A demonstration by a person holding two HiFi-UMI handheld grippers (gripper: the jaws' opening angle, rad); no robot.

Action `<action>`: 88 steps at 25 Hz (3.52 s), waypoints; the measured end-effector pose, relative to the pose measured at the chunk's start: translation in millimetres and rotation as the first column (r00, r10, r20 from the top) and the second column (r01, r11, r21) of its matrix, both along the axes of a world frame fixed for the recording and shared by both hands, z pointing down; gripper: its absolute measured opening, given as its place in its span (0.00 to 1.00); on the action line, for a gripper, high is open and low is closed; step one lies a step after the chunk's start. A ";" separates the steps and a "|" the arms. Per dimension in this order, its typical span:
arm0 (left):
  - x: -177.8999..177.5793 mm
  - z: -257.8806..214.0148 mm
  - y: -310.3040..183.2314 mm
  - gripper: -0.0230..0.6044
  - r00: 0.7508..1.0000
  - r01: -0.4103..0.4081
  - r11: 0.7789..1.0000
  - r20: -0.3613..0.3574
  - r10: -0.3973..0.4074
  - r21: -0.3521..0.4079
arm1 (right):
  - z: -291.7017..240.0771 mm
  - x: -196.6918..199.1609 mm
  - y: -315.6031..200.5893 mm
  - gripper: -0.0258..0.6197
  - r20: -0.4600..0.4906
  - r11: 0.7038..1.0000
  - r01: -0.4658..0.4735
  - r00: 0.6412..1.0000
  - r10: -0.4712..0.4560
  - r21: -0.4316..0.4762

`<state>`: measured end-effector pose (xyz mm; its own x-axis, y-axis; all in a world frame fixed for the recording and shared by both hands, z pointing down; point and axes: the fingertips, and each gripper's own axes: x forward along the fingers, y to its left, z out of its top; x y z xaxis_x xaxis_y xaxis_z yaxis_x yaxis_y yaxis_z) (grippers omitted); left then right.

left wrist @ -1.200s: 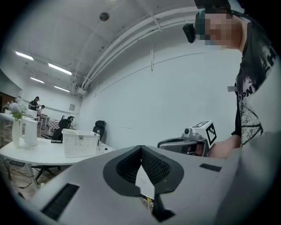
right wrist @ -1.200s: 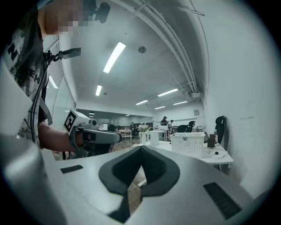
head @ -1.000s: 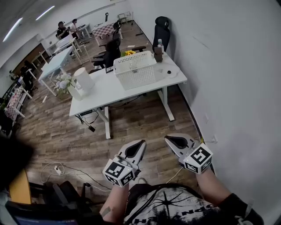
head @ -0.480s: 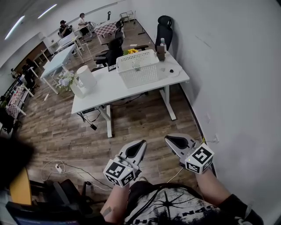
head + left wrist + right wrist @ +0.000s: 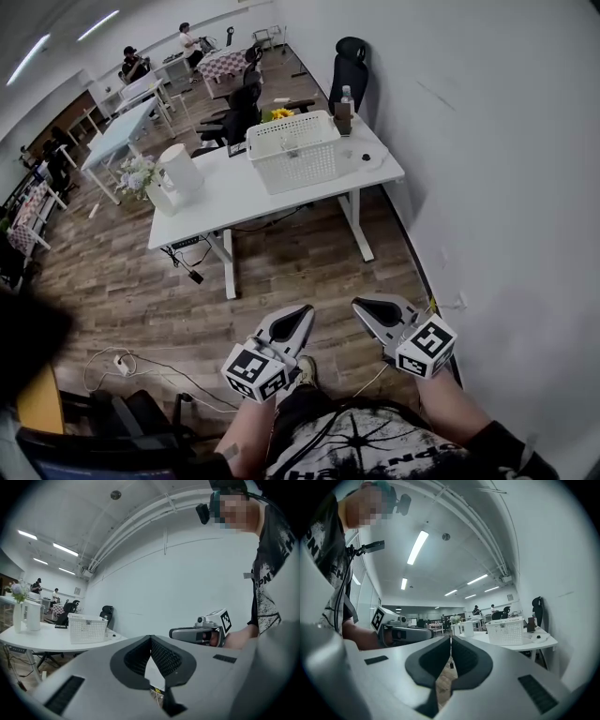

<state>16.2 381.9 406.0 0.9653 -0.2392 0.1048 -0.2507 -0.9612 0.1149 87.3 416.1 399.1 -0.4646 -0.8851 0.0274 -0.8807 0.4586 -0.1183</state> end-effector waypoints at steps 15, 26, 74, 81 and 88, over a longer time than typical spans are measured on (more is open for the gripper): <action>-0.1 0.7 -135.4 0.05 0.995 -0.094 0.996 -0.018 0.094 -0.010 | -1.6 -12.7 -128.6 0.08 -0.026 0.998 -0.062 0.998 0.061 -0.010; -12.2 -5.1 -231.7 0.05 0.983 -0.182 0.983 -0.022 0.182 -0.005 | -5.9 -32.0 -219.5 0.08 -0.030 0.992 -0.126 0.992 0.126 -0.007; 142.7 1.0 -513.0 0.05 0.992 0.129 0.991 -0.005 -0.129 -0.033 | -10.2 145.8 -525.7 0.08 -0.022 0.989 0.149 0.989 -0.149 0.002; 152.9 4.2 -532.8 0.05 0.983 0.183 0.983 0.003 -0.183 -0.025 | -12.1 164.3 -550.5 0.08 -0.028 0.984 0.177 0.984 -0.177 0.011; 153.4 6.2 -554.3 0.05 0.985 0.175 0.984 0.000 -0.175 -0.022 | -25.8 168.8 -579.1 0.08 -0.083 0.983 0.179 0.981 -0.176 0.029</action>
